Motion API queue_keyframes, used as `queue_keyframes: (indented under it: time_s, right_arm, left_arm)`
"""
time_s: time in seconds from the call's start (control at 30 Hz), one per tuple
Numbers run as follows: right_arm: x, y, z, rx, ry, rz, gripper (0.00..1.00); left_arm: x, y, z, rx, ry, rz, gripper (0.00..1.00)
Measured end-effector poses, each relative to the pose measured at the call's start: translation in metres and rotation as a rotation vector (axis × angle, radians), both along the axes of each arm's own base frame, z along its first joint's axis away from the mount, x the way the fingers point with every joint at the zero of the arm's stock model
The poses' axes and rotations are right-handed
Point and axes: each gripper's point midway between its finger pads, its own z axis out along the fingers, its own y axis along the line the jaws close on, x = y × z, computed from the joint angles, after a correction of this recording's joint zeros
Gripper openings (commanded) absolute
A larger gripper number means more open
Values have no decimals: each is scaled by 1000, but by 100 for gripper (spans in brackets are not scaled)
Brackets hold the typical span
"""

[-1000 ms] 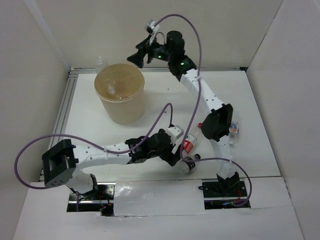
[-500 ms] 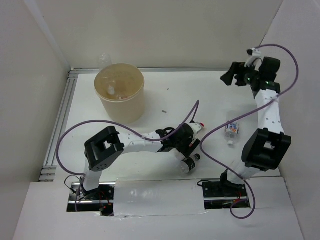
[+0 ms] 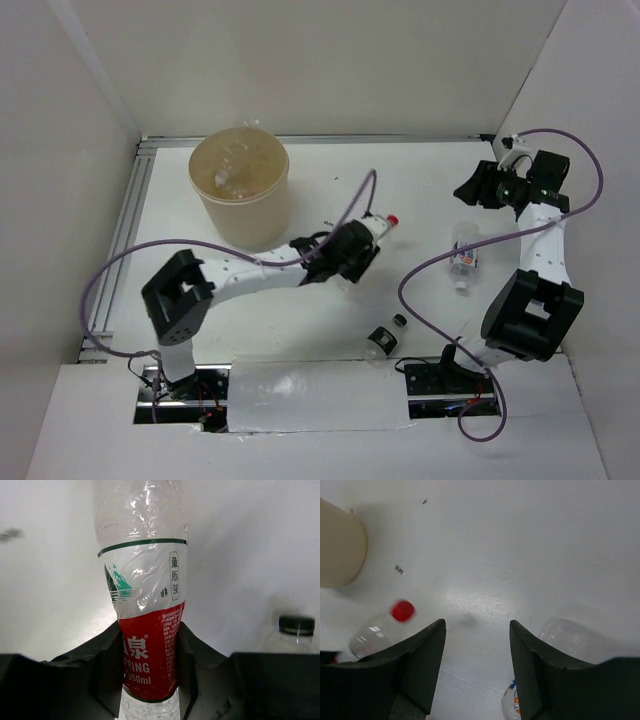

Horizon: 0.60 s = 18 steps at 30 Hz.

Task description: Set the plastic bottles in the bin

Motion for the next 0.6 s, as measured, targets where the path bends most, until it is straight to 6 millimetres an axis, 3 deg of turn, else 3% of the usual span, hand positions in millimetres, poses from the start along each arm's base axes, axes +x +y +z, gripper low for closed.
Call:
queue_keyframes:
  time_s: [0.07, 0.17, 0.27, 0.33, 0.4, 0.47, 0.6]
  right_arm:
    - [-7, 3, -10, 4, 18, 7, 61]
    - [-20, 8, -24, 10, 49, 19, 63]
    - [-27, 9, -32, 5, 67, 29, 80]
    - [-29, 9, -35, -7, 69, 40, 87]
    - [-30, 9, -36, -19, 69, 50, 87]
    - [-31, 8, -37, -29, 67, 57, 88]
    - [-33, 9, -41, -43, 71, 72, 91]
  left_arm:
    - [25, 19, 42, -63, -51, 66, 17]
    - [68, 53, 126, -199, -174, 186, 19]
    - [103, 103, 207, -311, -326, 317, 19]
    - [114, 136, 240, -349, -398, 396, 20]
    - [122, 162, 254, -352, -436, 455, 20]
    - [133, 185, 254, -325, -456, 507, 20]
    - [146, 224, 223, -240, -426, 597, 25]
